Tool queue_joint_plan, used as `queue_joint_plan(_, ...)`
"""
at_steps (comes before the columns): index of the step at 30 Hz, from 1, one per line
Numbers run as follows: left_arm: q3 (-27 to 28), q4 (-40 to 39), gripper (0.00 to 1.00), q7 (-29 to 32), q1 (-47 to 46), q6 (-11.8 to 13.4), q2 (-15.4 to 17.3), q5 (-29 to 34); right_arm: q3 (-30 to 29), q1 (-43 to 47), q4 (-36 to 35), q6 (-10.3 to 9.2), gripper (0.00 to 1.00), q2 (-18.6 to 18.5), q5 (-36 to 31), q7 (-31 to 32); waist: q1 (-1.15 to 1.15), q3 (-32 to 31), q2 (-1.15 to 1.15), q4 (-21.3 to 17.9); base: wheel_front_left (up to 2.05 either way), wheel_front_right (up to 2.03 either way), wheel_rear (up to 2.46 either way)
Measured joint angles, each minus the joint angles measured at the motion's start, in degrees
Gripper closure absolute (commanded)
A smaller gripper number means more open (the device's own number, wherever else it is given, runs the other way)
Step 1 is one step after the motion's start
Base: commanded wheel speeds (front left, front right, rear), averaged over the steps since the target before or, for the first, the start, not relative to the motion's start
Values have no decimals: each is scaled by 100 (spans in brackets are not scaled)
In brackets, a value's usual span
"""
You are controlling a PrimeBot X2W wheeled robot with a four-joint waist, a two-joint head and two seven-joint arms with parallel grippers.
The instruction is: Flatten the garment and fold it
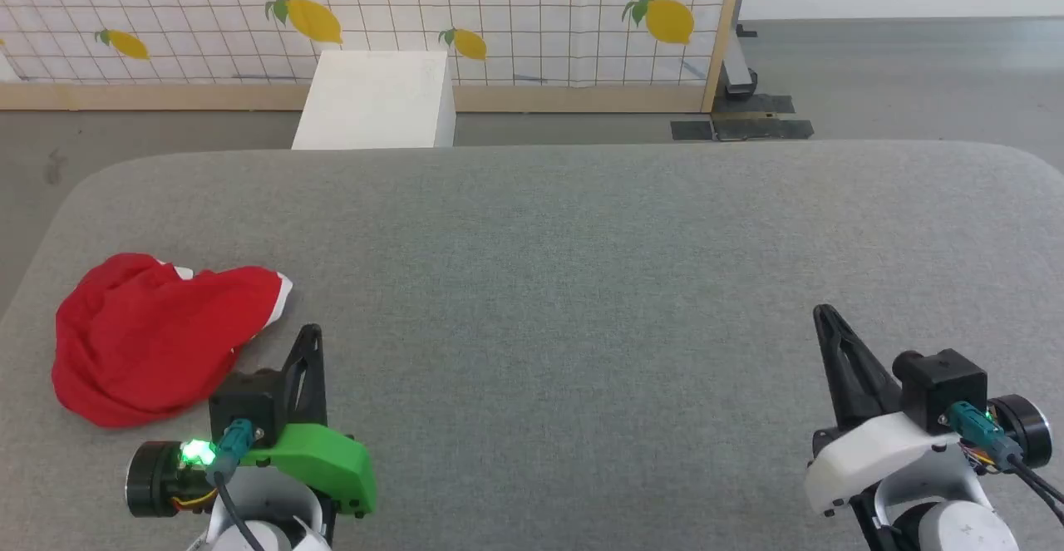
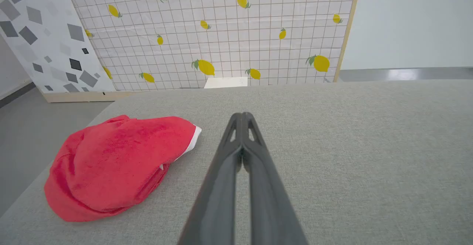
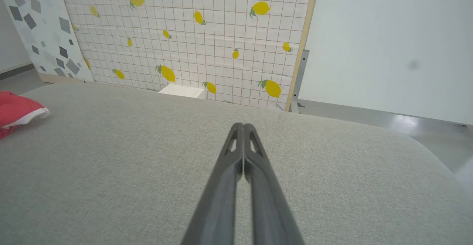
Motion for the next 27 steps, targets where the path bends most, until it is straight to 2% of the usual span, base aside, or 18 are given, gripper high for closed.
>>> queue_joint_plan(7, 0, 0, 100, 0, 0, 0, 0, 0, 2, 0, 0, 0, 100, 0, 0, 0, 0, 0, 0, 0, 0, 0, 0)
queue_joint_plan(8, -3, 1, 0, 0, -1, 0, 1, -3, 0, -1, 2, 0, 0, 0, 2, 0, 0, 0, 0, 0, 0, 0, 0)
queue_joint_plan(27, -81, 115, 0, -152, -2, 24, 1, -141, -32, -1, 148, 0, 0, 0, 179, -147, 0, -5, 0, 28, 0, 0, 0)
